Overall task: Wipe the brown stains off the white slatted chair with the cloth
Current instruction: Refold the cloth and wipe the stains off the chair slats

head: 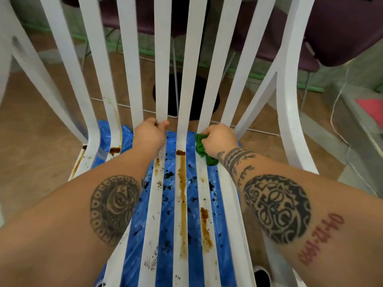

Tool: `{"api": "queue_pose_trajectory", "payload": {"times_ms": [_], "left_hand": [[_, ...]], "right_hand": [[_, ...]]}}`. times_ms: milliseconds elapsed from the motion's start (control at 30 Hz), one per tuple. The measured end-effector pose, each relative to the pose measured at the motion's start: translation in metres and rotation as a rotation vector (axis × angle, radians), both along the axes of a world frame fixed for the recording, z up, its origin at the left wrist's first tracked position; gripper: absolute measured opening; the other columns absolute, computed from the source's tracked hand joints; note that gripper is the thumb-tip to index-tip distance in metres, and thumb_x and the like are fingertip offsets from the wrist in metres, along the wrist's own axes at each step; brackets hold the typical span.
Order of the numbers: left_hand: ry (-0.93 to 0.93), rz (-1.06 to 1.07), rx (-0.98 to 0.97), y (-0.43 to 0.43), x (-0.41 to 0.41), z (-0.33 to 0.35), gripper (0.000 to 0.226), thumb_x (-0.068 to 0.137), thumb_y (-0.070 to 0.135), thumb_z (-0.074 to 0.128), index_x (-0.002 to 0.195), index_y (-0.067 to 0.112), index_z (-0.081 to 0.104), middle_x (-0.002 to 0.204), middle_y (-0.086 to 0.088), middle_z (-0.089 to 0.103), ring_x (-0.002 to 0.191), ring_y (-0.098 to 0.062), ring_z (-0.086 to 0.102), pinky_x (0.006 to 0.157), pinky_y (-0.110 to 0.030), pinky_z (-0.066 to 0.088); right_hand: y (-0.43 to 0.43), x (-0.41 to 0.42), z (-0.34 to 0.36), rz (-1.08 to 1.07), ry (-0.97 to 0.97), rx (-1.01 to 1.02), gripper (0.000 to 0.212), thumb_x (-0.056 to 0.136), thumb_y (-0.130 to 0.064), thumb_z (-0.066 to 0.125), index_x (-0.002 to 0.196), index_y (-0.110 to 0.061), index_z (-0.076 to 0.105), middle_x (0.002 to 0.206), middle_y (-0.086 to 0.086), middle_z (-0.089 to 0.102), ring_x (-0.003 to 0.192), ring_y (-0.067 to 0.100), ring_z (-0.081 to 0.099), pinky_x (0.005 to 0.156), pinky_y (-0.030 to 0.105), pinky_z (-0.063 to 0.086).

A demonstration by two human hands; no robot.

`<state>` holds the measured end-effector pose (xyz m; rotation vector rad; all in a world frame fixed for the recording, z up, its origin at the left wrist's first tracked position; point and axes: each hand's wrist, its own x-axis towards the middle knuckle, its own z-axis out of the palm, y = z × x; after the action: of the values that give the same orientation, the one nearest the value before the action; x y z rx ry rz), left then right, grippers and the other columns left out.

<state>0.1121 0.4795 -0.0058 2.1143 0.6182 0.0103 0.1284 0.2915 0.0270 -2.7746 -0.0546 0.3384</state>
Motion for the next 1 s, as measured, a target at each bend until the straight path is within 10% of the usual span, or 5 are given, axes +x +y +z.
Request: {"api": "queue_pose_trajectory", "payload": {"times_ms": [400,567,667,833,1000], "left_hand": [[0.051,0.020,-0.084,0.001,-0.010,0.011,0.039,0.100,0.051,0.052,0.109,0.015,0.063,0.103,-0.014,0.068,0.097,-0.036,0.063,0.086,-0.045,0.057],[0.074,-0.003,-0.172,-0.002,-0.029,0.015,0.045,0.104,0.038,0.049,0.142,0.015,0.051,0.125,-0.015,0.064,0.105,-0.040,0.064,0.091,-0.048,0.057],[0.052,-0.061,-0.186,-0.001,-0.053,0.022,0.054,0.104,0.032,0.052,0.155,0.022,0.038,0.100,0.001,0.066,0.080,-0.026,0.064,0.073,-0.038,0.056],[0.007,-0.090,-0.112,-0.001,-0.104,0.046,0.047,0.103,0.031,0.056,0.148,0.024,0.047,0.142,0.000,0.058,0.097,-0.023,0.067,0.069,-0.029,0.053],[0.152,-0.137,0.049,-0.010,-0.173,0.050,0.043,0.098,0.040,0.062,0.134,0.017,0.060,0.126,-0.002,0.067,0.093,-0.020,0.065,0.074,-0.029,0.049]], "right_hand": [[-0.001,-0.039,0.002,0.170,0.260,-0.171,0.028,0.094,-0.015,0.052,0.115,-0.008,0.069,0.116,0.013,0.068,0.086,0.027,0.055,0.085,0.039,0.054],[-0.003,-0.064,-0.009,0.137,0.070,-0.121,0.029,0.098,-0.008,0.051,0.117,-0.013,0.072,0.116,0.013,0.066,0.098,0.031,0.063,0.089,0.040,0.055],[-0.009,-0.084,-0.018,0.117,0.090,-0.053,0.033,0.098,-0.005,0.053,0.125,-0.016,0.069,0.121,0.015,0.060,0.094,0.032,0.063,0.080,0.038,0.056],[-0.013,-0.084,0.009,0.214,0.237,-0.190,0.034,0.096,-0.006,0.047,0.118,-0.011,0.073,0.116,0.012,0.069,0.097,0.028,0.066,0.085,0.040,0.059],[-0.021,-0.102,0.014,0.177,0.171,-0.144,0.031,0.095,-0.004,0.050,0.112,-0.012,0.075,0.109,0.013,0.070,0.089,0.029,0.067,0.081,0.042,0.061]]}}
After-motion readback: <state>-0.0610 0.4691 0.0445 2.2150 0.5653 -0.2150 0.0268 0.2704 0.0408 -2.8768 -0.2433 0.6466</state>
